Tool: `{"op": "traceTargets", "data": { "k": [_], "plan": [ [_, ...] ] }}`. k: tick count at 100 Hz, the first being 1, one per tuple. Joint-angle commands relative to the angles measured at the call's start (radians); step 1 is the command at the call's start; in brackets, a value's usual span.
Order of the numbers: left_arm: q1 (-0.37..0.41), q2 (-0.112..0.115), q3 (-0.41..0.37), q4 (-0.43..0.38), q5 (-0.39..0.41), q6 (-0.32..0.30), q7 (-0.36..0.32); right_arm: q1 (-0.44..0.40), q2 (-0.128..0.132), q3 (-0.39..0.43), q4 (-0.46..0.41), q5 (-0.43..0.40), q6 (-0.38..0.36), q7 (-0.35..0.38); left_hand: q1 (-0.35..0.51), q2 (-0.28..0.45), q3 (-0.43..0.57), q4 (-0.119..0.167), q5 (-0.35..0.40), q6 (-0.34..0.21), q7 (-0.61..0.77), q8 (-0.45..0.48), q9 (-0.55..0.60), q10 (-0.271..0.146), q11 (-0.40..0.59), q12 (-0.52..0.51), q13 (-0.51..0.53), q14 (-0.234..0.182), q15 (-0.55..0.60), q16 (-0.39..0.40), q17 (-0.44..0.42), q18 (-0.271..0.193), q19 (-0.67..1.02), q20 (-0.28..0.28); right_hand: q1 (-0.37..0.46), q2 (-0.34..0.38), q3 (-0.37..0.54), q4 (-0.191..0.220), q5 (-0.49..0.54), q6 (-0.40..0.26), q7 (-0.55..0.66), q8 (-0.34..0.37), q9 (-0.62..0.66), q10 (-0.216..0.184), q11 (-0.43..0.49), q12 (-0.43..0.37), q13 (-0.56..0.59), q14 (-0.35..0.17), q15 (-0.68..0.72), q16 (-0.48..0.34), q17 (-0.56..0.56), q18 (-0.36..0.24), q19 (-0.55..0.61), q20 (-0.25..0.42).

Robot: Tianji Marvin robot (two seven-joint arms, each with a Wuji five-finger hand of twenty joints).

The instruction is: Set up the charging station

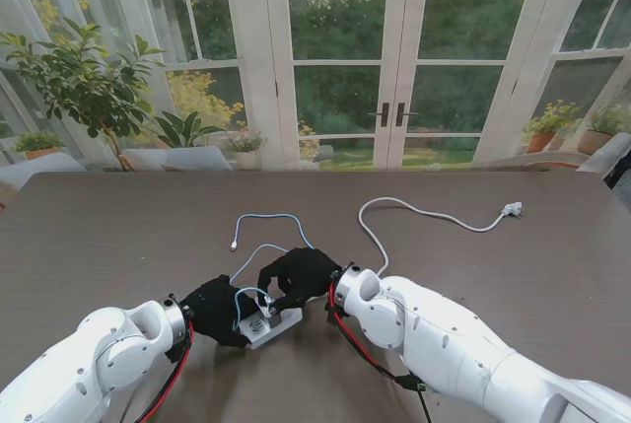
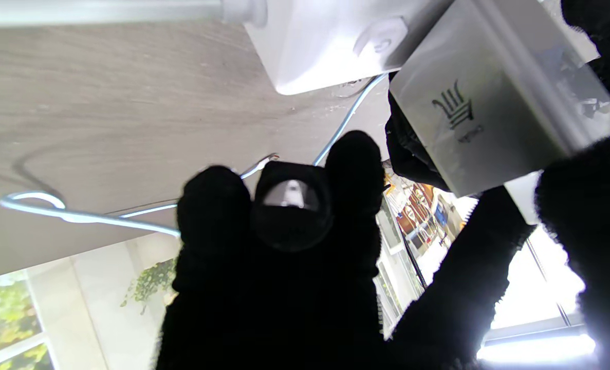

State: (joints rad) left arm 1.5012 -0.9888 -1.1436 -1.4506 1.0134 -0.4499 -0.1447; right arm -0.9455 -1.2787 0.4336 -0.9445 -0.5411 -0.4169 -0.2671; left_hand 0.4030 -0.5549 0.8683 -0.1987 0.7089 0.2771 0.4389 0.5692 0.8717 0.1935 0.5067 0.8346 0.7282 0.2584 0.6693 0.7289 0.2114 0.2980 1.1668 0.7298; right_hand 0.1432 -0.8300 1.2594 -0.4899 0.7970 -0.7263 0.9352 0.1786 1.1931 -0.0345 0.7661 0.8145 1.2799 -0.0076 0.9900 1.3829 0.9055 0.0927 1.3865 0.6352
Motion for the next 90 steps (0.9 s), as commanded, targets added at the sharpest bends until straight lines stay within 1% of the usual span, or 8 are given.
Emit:
{"op": "traceTargets", "data": {
  "k": [1,19,23,26,49,60,80,90],
  "plan": [
    [0.033,0.002,0.018,0.050,0.010,0.000,-0.051,-0.040,0.029,-0.043,0.111,-0.032,0.020,0.076,-0.027,0.015,-0.014,0.042,0.083,-0.116,-0.031,-0.051,0.015,-0.075,-0.009,0.000,0.004,-0.011,-0.011,-0.008,-0.005,-0.002,-0.002,0.021,0.305,-0.028,0.164,0.118,0.198,0.504,0.241,0.115,0.048,-0.019,0.031,0.033,0.039,-0.027,0.048,-0.648,0.025,-0.078,0.055,0.002],
    [0.037,0.002,0.016,0.046,0.010,-0.001,-0.056,-0.018,0.012,-0.071,0.168,-0.001,-0.014,0.098,-0.028,0.016,-0.018,0.043,0.083,-0.116,-0.031,-0.051,0.013,-0.075,-0.010,0.000,0.003,-0.011,-0.011,-0.008,-0.006,-0.003,-0.002,0.022,0.298,-0.015,0.186,0.118,0.204,0.508,0.242,0.162,0.057,-0.012,0.040,0.072,0.041,-0.051,0.083,-0.642,0.047,-0.104,0.052,0.010],
    [0.037,0.002,0.016,0.047,0.010,-0.002,-0.056,-0.012,0.005,-0.079,0.189,0.005,-0.022,0.099,-0.028,0.017,-0.019,0.043,0.083,-0.117,-0.032,-0.051,0.013,-0.075,-0.011,0.000,0.003,-0.011,-0.011,-0.008,-0.006,-0.003,-0.002,0.022,0.300,-0.019,0.192,0.117,0.206,0.510,0.242,0.171,0.059,-0.009,0.039,0.078,0.040,-0.047,0.088,-0.641,0.051,-0.102,0.050,0.013],
    [0.037,0.002,0.016,0.046,0.010,-0.002,-0.057,-0.007,0.000,-0.084,0.202,0.011,-0.028,0.100,-0.028,0.018,-0.019,0.043,0.083,-0.116,-0.032,-0.051,0.013,-0.075,-0.010,0.000,0.002,-0.010,-0.012,-0.008,-0.006,-0.003,-0.002,0.022,0.298,-0.021,0.194,0.116,0.209,0.508,0.238,0.178,0.062,-0.009,0.038,0.083,0.041,-0.054,0.093,-0.641,0.054,-0.103,0.049,0.016],
    [0.039,0.003,0.015,0.045,0.008,-0.004,-0.059,0.017,-0.029,-0.103,0.279,0.062,-0.059,0.132,-0.029,0.019,-0.022,0.044,0.083,-0.116,-0.033,-0.051,0.013,-0.073,-0.010,0.001,0.003,-0.010,-0.011,-0.007,-0.005,-0.004,0.001,0.024,0.304,-0.035,0.204,0.114,0.223,0.513,0.232,0.192,0.073,-0.002,0.030,0.091,0.040,-0.054,0.103,-0.640,0.068,-0.105,0.044,0.022],
    [0.039,0.003,0.015,0.044,0.007,-0.006,-0.063,0.019,-0.028,-0.102,0.284,0.071,-0.063,0.144,-0.028,0.019,-0.022,0.044,0.083,-0.115,-0.033,-0.051,0.014,-0.075,-0.010,0.001,0.002,-0.010,-0.011,-0.007,-0.005,-0.005,0.003,0.026,0.303,-0.038,0.209,0.110,0.226,0.511,0.228,0.198,0.075,-0.003,0.025,0.096,0.040,-0.060,0.100,-0.642,0.068,-0.105,0.041,0.025],
    [0.036,0.003,0.016,0.048,0.007,-0.012,-0.061,0.018,-0.016,-0.092,0.273,0.073,-0.061,0.158,-0.029,0.017,-0.022,0.044,0.084,-0.116,-0.032,-0.050,0.014,-0.074,-0.010,0.001,0.003,-0.010,-0.010,-0.007,-0.004,-0.004,0.009,0.031,0.307,-0.054,0.214,0.104,0.235,0.497,0.227,0.200,0.078,-0.010,0.016,0.095,0.038,-0.048,0.085,-0.649,0.063,-0.104,0.031,0.028],
    [0.035,0.004,0.017,0.049,0.007,-0.014,-0.062,0.022,-0.015,-0.093,0.284,0.074,-0.070,0.162,-0.029,0.017,-0.023,0.044,0.082,-0.114,-0.034,-0.051,0.013,-0.074,-0.010,0.001,0.002,-0.009,-0.011,-0.007,-0.004,-0.004,0.010,0.033,0.310,-0.072,0.219,0.101,0.241,0.485,0.227,0.194,0.079,-0.015,0.007,0.087,0.037,-0.046,0.075,-0.653,0.059,-0.102,0.025,0.029]
  ]
}}
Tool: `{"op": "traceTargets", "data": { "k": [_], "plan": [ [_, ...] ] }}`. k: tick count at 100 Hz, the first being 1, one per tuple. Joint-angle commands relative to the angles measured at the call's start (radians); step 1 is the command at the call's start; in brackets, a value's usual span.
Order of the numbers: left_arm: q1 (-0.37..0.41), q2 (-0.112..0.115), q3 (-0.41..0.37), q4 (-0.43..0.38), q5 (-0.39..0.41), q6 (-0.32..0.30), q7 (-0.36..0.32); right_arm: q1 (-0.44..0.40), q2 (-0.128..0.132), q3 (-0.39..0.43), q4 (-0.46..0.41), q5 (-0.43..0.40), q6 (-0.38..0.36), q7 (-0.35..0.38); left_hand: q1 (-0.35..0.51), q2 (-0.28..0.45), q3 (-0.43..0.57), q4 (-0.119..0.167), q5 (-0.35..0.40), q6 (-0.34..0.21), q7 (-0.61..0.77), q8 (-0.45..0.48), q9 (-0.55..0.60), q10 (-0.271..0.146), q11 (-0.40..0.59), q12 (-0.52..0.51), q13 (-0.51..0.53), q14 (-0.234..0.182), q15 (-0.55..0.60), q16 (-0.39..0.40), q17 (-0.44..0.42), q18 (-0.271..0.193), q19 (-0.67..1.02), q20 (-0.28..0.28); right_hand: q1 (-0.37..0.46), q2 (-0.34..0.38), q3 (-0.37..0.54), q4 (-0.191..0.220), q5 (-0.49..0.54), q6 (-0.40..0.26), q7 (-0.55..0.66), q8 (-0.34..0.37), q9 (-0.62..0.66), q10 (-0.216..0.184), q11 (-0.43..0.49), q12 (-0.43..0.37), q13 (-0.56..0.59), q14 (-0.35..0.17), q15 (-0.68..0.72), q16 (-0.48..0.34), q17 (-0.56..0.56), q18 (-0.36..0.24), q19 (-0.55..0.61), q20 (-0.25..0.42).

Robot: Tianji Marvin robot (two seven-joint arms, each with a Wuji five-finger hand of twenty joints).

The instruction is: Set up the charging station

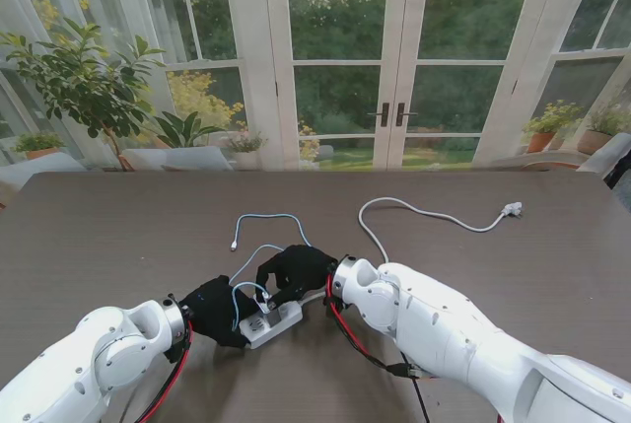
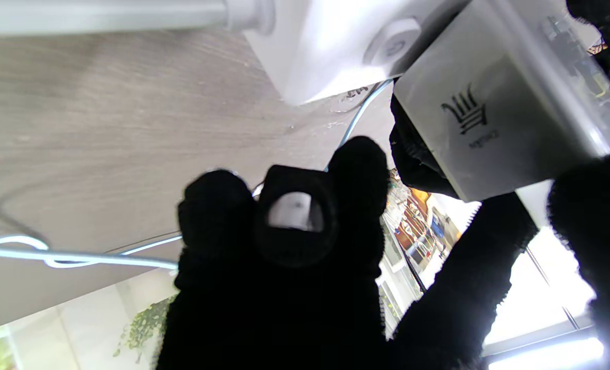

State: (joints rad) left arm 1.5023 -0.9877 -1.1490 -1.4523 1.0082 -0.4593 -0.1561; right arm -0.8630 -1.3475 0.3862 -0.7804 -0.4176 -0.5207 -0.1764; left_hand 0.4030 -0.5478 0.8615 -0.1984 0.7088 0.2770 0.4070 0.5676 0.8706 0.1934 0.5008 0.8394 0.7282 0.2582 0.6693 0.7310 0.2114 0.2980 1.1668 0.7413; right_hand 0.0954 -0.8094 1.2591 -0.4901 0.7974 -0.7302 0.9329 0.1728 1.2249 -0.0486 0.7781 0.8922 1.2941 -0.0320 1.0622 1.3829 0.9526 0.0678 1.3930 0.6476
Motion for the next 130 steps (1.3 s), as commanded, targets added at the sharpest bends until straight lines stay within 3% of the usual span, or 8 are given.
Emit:
{"op": "traceTargets", "data": {
  "k": [1,35,77,88,106,122,126,130],
  "plan": [
    [0.034,0.003,0.022,0.051,0.012,-0.005,-0.050,-0.060,0.053,-0.047,0.121,-0.049,0.032,0.072,-0.028,0.010,-0.016,0.044,0.082,-0.114,-0.002,-0.049,0.014,-0.074,-0.005,-0.004,0.001,-0.009,-0.011,-0.009,-0.004,-0.004,0.010,0.021,0.358,-0.095,0.220,0.102,0.241,0.487,0.229,0.199,0.047,-0.001,-0.006,0.009,0.023,-0.020,0.001,-0.653,0.012,-0.078,0.017,0.017],
    [0.030,0.003,0.025,0.055,0.011,-0.008,-0.047,-0.043,0.028,-0.089,0.204,-0.059,-0.023,0.045,-0.031,0.011,-0.018,0.043,0.083,-0.115,-0.002,-0.049,0.013,-0.076,-0.005,-0.004,0.001,-0.012,-0.012,-0.009,-0.004,-0.005,0.009,0.025,0.359,-0.116,0.230,0.104,0.245,0.474,0.237,0.185,0.046,-0.006,-0.008,-0.001,0.024,-0.011,-0.015,-0.655,0.003,-0.077,0.006,0.019],
    [0.021,0.002,0.029,0.067,0.014,-0.015,-0.035,-0.014,-0.013,-0.192,0.323,-0.131,-0.105,-0.067,-0.033,0.012,-0.022,0.044,0.082,-0.114,-0.003,-0.049,0.013,-0.074,-0.005,-0.004,0.001,-0.013,-0.012,-0.009,-0.005,-0.005,0.008,0.026,0.349,-0.126,0.234,0.109,0.244,0.463,0.242,0.182,0.037,-0.020,0.004,0.000,0.023,-0.007,-0.026,-0.654,-0.019,-0.080,0.004,0.027],
    [0.020,0.002,0.029,0.068,0.014,-0.014,-0.035,-0.017,-0.005,-0.193,0.305,-0.153,-0.095,-0.094,-0.032,0.012,-0.022,0.044,0.083,-0.115,-0.003,-0.049,0.013,-0.075,-0.005,-0.004,0.001,-0.011,-0.012,-0.009,-0.005,-0.005,0.008,0.027,0.343,-0.136,0.235,0.108,0.247,0.458,0.242,0.175,0.039,-0.023,0.007,-0.006,0.024,-0.007,-0.025,-0.652,-0.020,-0.082,0.008,0.029],
    [0.020,0.002,0.030,0.067,0.015,-0.010,-0.035,-0.035,0.034,-0.166,0.214,-0.189,-0.047,-0.103,-0.033,0.013,-0.022,0.044,0.083,-0.116,-0.003,-0.049,0.014,-0.074,-0.005,-0.004,0.003,-0.010,-0.012,-0.009,-0.005,-0.005,0.008,0.027,0.314,-0.166,0.238,0.094,0.244,0.472,0.240,0.149,0.040,-0.022,0.006,-0.026,0.021,0.014,-0.019,-0.648,-0.024,-0.067,0.019,0.028],
    [0.023,0.003,0.023,0.063,0.021,-0.012,-0.039,-0.058,0.079,-0.124,0.116,-0.215,-0.013,-0.086,-0.031,0.014,-0.022,0.044,0.086,-0.117,-0.001,-0.048,0.016,-0.076,-0.005,-0.004,0.003,-0.010,-0.011,-0.008,-0.004,-0.006,0.008,0.028,0.244,-0.222,0.185,0.066,0.116,0.555,0.191,0.133,-0.065,0.009,-0.003,-0.027,0.018,0.021,-0.122,-0.687,-0.080,-0.033,0.008,0.021],
    [0.024,0.004,0.019,0.062,0.024,-0.014,-0.042,-0.066,0.089,-0.111,0.093,-0.222,-0.004,-0.083,-0.030,0.012,-0.022,0.044,0.086,-0.115,-0.001,-0.048,0.016,-0.074,-0.005,-0.004,0.002,-0.010,-0.011,-0.009,-0.004,-0.006,0.008,0.028,0.199,-0.188,0.155,0.102,0.095,0.598,0.117,0.167,-0.113,0.019,0.002,-0.069,0.002,0.029,-0.157,-0.681,-0.108,-0.009,-0.003,0.022],
    [0.026,0.004,0.014,0.060,0.026,-0.016,-0.044,-0.073,0.099,-0.099,0.069,-0.231,0.007,-0.081,-0.032,0.013,-0.022,0.044,0.085,-0.115,-0.001,-0.048,0.015,-0.075,-0.005,-0.004,0.002,-0.011,-0.011,-0.008,-0.004,-0.006,0.008,0.028,0.151,-0.135,0.135,0.219,0.069,0.651,0.032,0.226,-0.160,0.027,0.011,-0.085,-0.026,0.040,-0.170,-0.673,-0.138,0.004,-0.014,0.021]
  ]
}}
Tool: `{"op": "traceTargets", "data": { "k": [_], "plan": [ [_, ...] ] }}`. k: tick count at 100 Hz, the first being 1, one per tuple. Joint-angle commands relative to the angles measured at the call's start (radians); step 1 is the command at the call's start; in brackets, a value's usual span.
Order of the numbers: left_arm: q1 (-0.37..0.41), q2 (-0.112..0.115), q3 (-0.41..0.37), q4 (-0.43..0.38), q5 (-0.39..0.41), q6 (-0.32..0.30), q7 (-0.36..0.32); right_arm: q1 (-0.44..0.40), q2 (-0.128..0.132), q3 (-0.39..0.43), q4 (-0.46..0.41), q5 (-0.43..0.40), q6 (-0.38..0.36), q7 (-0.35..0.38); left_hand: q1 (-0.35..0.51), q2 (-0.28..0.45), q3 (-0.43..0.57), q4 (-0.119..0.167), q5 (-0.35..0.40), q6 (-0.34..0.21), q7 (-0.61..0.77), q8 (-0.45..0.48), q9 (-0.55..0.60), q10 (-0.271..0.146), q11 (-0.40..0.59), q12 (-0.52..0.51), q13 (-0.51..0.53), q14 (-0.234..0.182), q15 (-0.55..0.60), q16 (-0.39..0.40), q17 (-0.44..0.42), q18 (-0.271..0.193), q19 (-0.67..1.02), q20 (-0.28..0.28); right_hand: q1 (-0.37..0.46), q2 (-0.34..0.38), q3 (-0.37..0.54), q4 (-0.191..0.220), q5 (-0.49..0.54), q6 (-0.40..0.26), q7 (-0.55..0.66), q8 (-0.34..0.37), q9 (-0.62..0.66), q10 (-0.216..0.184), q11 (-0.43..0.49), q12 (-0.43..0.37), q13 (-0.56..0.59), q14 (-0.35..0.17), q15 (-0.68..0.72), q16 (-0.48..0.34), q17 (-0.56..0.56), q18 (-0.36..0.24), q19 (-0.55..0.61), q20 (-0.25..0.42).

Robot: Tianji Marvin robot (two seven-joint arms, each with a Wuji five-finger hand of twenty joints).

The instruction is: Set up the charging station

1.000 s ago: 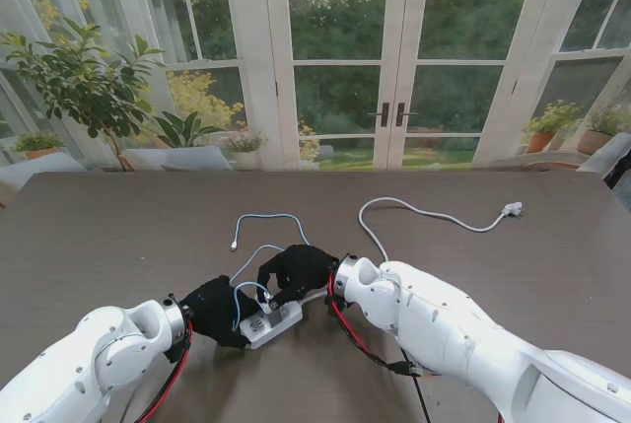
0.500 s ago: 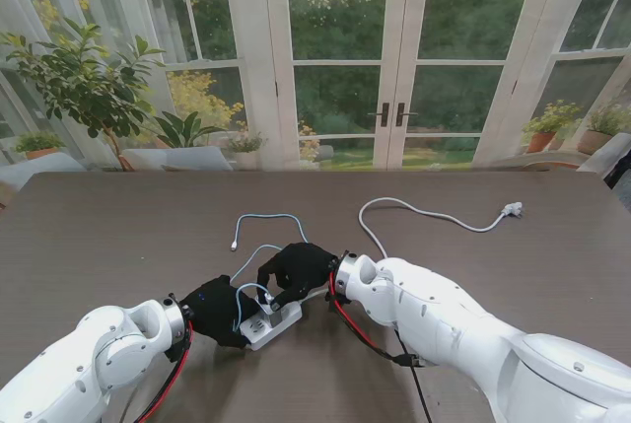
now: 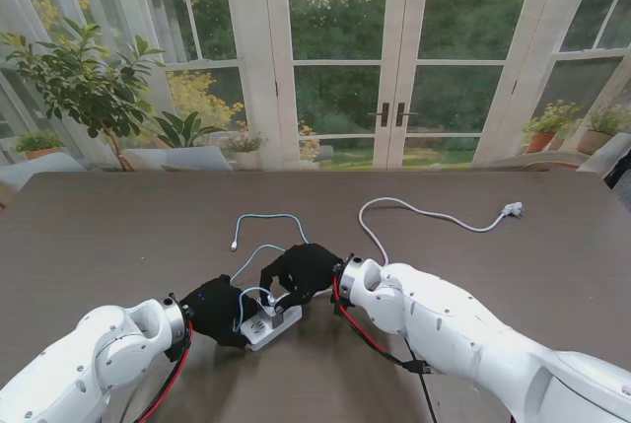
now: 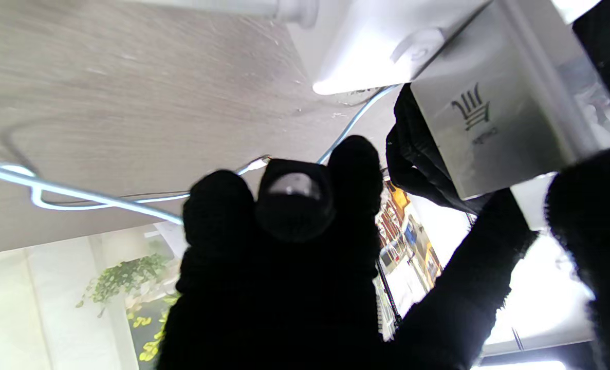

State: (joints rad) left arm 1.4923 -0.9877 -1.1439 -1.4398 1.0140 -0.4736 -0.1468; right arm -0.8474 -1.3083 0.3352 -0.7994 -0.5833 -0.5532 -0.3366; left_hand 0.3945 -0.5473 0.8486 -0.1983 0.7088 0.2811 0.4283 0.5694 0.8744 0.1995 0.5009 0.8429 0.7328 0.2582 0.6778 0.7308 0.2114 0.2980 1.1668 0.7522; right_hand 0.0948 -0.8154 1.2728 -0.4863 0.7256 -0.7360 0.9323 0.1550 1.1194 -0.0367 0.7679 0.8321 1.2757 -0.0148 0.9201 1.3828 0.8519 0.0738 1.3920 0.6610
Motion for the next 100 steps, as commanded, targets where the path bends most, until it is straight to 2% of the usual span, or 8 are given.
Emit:
{"op": "traceTargets", "data": {
  "k": [1,3,6,14,26,47,70,100],
  "plan": [
    [0.037,0.004,0.008,0.047,0.021,-0.002,-0.054,-0.090,0.063,-0.044,0.080,-0.066,0.043,0.081,-0.023,0.013,-0.009,0.044,0.086,-0.119,-0.022,-0.050,0.011,-0.080,-0.006,-0.007,-0.003,-0.010,-0.020,-0.008,-0.004,-0.006,0.008,0.017,0.143,-0.113,0.114,0.257,0.134,0.667,0.009,0.278,-0.063,0.016,0.022,-0.027,-0.014,0.025,-0.030,-0.672,-0.044,0.000,-0.015,0.008],
    [0.038,0.005,0.006,0.047,0.022,-0.003,-0.055,-0.094,0.069,-0.035,0.067,-0.069,0.049,0.086,-0.023,0.013,-0.010,0.044,0.087,-0.119,-0.022,-0.049,0.011,-0.080,-0.006,-0.007,-0.003,-0.011,-0.020,-0.008,-0.004,-0.006,0.008,0.017,0.127,-0.100,0.105,0.291,0.108,0.689,-0.021,0.307,-0.091,0.021,0.022,-0.028,-0.033,0.034,-0.031,-0.670,-0.064,0.009,-0.021,0.008],
    [0.039,0.005,0.002,0.045,0.024,-0.006,-0.057,-0.101,0.076,-0.023,0.051,-0.072,0.057,0.090,-0.024,0.013,-0.010,0.044,0.086,-0.119,-0.022,-0.050,0.011,-0.080,-0.006,-0.007,-0.002,-0.011,-0.020,-0.008,-0.004,-0.005,0.008,0.017,0.112,-0.097,0.091,0.300,0.079,0.706,-0.040,0.318,-0.121,0.027,0.021,-0.029,-0.057,0.040,-0.031,-0.669,-0.085,0.018,-0.026,0.009],
    [0.043,0.006,-0.007,0.042,0.029,-0.011,-0.061,-0.120,0.094,0.013,0.003,-0.078,0.080,0.106,-0.024,0.012,-0.010,0.044,0.088,-0.119,-0.021,-0.049,0.013,-0.081,-0.005,-0.007,-0.001,-0.010,-0.020,-0.008,-0.004,-0.004,0.008,0.017,0.071,-0.092,0.040,0.295,0.005,0.748,-0.061,0.330,-0.200,0.044,0.023,-0.036,-0.126,0.066,-0.019,-0.668,-0.138,0.034,-0.031,0.014],
    [0.043,0.007,-0.013,0.043,0.031,-0.017,-0.064,-0.140,0.118,0.050,-0.062,-0.108,0.111,0.113,-0.024,0.012,-0.010,0.044,0.089,-0.121,-0.022,-0.049,0.012,-0.082,-0.006,-0.008,-0.001,-0.011,-0.020,-0.008,-0.005,-0.004,0.008,0.018,0.035,-0.069,-0.008,0.291,-0.092,0.795,-0.119,0.309,-0.300,0.056,0.020,-0.053,-0.218,0.082,0.003,-0.674,-0.211,0.037,-0.033,0.025],
    [0.038,0.008,-0.009,0.054,0.035,-0.024,-0.059,-0.181,0.141,0.119,-0.149,-0.118,0.156,0.143,-0.025,0.012,-0.010,0.044,0.088,-0.123,-0.022,-0.049,0.012,-0.082,-0.007,-0.008,-0.002,-0.012,-0.021,-0.008,-0.005,-0.005,0.008,0.018,-0.028,-0.003,-0.078,0.288,-0.240,0.873,-0.217,0.255,-0.447,0.078,-0.013,-0.106,-0.330,0.101,-0.007,-0.708,-0.292,0.056,-0.082,0.019],
    [0.031,0.010,-0.008,0.065,0.039,-0.038,-0.056,-0.228,0.155,0.201,-0.227,-0.085,0.210,0.204,-0.024,0.013,-0.011,0.044,0.087,-0.124,-0.023,-0.049,0.011,-0.083,-0.007,-0.007,-0.003,-0.013,-0.022,-0.008,-0.005,-0.007,0.007,0.018,-0.049,0.056,-0.124,0.291,-0.338,0.938,-0.269,0.202,-0.490,0.100,-0.029,-0.146,-0.350,0.117,-0.009,-0.719,-0.307,0.076,-0.092,0.025],
    [0.027,0.012,-0.011,0.065,0.042,-0.056,-0.063,-0.254,0.157,0.247,-0.268,-0.047,0.245,0.242,-0.024,0.012,-0.011,0.044,0.087,-0.124,-0.022,-0.049,0.011,-0.083,-0.006,-0.008,-0.002,-0.015,-0.022,-0.008,-0.005,-0.007,0.007,0.018,-0.040,0.080,-0.142,0.297,-0.478,0.943,-0.284,0.119,-0.456,0.108,-0.073,-0.213,-0.326,0.136,-0.018,-0.727,-0.305,0.098,-0.104,0.025]
  ]
}}
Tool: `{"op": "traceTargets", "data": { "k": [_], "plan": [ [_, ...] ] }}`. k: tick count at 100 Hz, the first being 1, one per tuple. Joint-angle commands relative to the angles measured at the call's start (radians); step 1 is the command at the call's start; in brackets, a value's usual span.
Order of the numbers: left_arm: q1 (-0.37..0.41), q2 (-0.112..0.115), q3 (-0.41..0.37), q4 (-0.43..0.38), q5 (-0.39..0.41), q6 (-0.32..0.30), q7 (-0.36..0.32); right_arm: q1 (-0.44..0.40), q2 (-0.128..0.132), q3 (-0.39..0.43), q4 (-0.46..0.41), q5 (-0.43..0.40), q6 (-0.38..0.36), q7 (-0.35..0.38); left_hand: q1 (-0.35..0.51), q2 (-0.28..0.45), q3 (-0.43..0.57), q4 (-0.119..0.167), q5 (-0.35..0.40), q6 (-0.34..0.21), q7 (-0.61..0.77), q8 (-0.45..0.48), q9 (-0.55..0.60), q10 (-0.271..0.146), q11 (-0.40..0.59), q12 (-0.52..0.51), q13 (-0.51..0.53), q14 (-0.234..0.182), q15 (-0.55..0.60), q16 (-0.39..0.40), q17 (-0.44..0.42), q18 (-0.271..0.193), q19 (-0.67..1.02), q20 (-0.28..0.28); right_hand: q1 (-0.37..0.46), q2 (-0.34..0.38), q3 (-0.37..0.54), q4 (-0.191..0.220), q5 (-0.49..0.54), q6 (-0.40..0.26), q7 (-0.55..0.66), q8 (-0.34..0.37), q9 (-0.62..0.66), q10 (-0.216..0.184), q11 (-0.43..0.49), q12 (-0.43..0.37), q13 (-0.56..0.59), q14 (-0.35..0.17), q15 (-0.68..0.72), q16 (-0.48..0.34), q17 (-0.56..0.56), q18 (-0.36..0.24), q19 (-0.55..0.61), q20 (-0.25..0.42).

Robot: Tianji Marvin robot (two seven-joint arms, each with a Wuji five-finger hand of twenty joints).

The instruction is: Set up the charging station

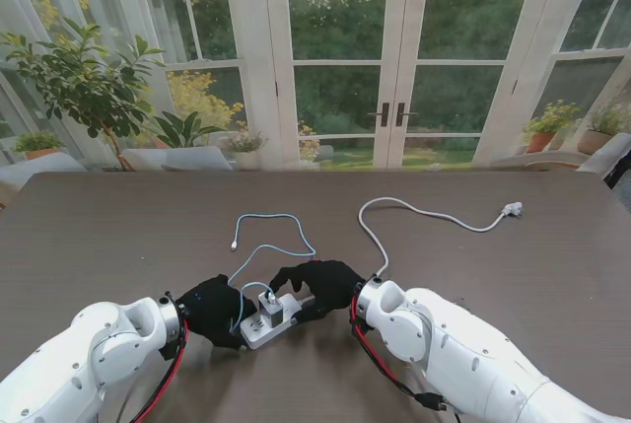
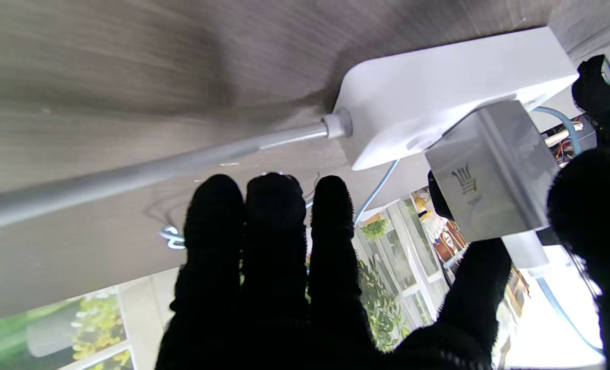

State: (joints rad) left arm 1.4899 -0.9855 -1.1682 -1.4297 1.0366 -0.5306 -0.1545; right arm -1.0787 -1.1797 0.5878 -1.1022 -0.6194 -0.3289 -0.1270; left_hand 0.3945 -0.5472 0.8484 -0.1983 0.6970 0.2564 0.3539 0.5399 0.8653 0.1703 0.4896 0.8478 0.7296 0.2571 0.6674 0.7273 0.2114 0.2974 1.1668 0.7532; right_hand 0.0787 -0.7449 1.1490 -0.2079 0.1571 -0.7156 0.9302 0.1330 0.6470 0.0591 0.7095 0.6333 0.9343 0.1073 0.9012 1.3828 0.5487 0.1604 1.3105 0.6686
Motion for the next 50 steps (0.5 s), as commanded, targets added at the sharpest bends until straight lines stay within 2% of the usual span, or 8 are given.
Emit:
{"op": "traceTargets", "data": {
  "k": [1,3,5,7,22,39,50],
  "plan": [
    [0.029,0.010,0.013,0.055,0.019,0.000,-0.056,-0.023,0.029,-0.005,0.034,-0.011,0.022,0.032,-0.024,0.012,-0.011,0.044,0.099,-0.101,0.052,-0.020,0.020,-0.055,0.005,-0.012,0.001,-0.014,-0.012,-0.005,-0.005,-0.006,0.007,0.017,-0.024,0.011,-0.018,0.019,0.086,0.925,-0.283,0.140,0.020,0.012,-0.014,-0.015,0.017,0.014,0.001,-0.727,-0.001,0.011,-0.023,0.018],
    [0.029,0.010,0.013,0.055,0.019,-0.001,-0.057,-0.025,0.028,-0.003,0.032,-0.009,0.024,0.033,-0.024,0.013,-0.011,0.044,0.099,-0.101,0.052,-0.020,0.021,-0.055,0.005,-0.012,0.001,-0.014,-0.012,-0.005,-0.005,-0.006,0.007,0.017,-0.024,0.012,-0.019,0.019,0.076,0.924,-0.284,0.136,0.024,0.010,-0.014,-0.017,0.021,0.015,0.001,-0.727,0.000,0.012,-0.023,0.018],
    [0.029,0.010,0.013,0.055,0.018,-0.002,-0.058,-0.026,0.028,-0.001,0.030,-0.006,0.027,0.034,-0.024,0.012,-0.011,0.044,0.099,-0.100,0.052,-0.020,0.021,-0.055,0.005,-0.013,0.000,-0.013,-0.012,-0.005,-0.005,-0.006,0.007,0.017,-0.023,0.014,-0.021,0.022,0.062,0.925,-0.257,0.092,0.029,0.010,-0.010,-0.031,0.025,0.018,-0.001,-0.724,0.002,0.012,-0.023,0.017],
    [0.028,0.010,0.012,0.055,0.018,-0.003,-0.059,-0.028,0.028,0.002,0.027,-0.002,0.031,0.037,-0.024,0.012,-0.011,0.044,0.099,-0.100,0.052,-0.020,0.021,-0.054,0.005,-0.013,-0.001,-0.013,-0.013,-0.005,-0.005,-0.006,0.007,0.017,-0.022,0.014,-0.021,0.022,0.051,0.930,-0.254,0.079,0.036,0.008,-0.009,-0.035,0.030,0.016,-0.001,-0.723,0.003,0.014,-0.022,0.017],
    [0.026,0.011,0.011,0.055,0.016,-0.013,-0.065,-0.042,0.027,0.020,0.008,0.012,0.048,0.044,-0.023,0.011,-0.010,0.044,0.099,-0.101,0.053,-0.020,0.021,-0.055,0.005,-0.013,0.000,-0.014,-0.012,-0.005,-0.005,-0.008,0.007,0.017,-0.019,0.020,-0.023,0.021,-0.017,0.930,-0.269,0.061,0.066,-0.009,-0.012,-0.042,0.051,0.020,0.000,-0.723,0.009,0.022,-0.023,0.017],
    [0.026,0.012,0.010,0.053,0.017,-0.017,-0.068,-0.056,0.028,0.042,-0.018,0.015,0.060,0.043,-0.024,0.011,-0.010,0.044,0.099,-0.101,0.053,-0.020,0.021,-0.057,0.005,-0.013,0.000,-0.014,-0.012,-0.005,-0.004,-0.008,0.007,0.017,-0.014,0.023,-0.030,0.021,-0.052,0.842,-0.255,0.053,0.105,-0.029,-0.014,-0.049,0.076,0.020,-0.001,-0.724,0.022,0.027,-0.018,0.018],
    [0.024,0.012,0.010,0.054,0.017,-0.022,-0.070,-0.071,0.029,0.063,-0.040,0.017,0.075,0.042,-0.025,0.012,-0.010,0.044,0.098,-0.102,0.053,-0.020,0.020,-0.056,0.005,-0.013,0.000,-0.014,-0.012,-0.005,-0.004,-0.009,0.007,0.017,-0.015,0.030,-0.035,0.021,-0.055,0.812,-0.249,0.047,0.114,-0.030,-0.015,-0.051,0.085,0.026,-0.010,-0.727,0.026,0.032,-0.017,0.018]
  ]
}}
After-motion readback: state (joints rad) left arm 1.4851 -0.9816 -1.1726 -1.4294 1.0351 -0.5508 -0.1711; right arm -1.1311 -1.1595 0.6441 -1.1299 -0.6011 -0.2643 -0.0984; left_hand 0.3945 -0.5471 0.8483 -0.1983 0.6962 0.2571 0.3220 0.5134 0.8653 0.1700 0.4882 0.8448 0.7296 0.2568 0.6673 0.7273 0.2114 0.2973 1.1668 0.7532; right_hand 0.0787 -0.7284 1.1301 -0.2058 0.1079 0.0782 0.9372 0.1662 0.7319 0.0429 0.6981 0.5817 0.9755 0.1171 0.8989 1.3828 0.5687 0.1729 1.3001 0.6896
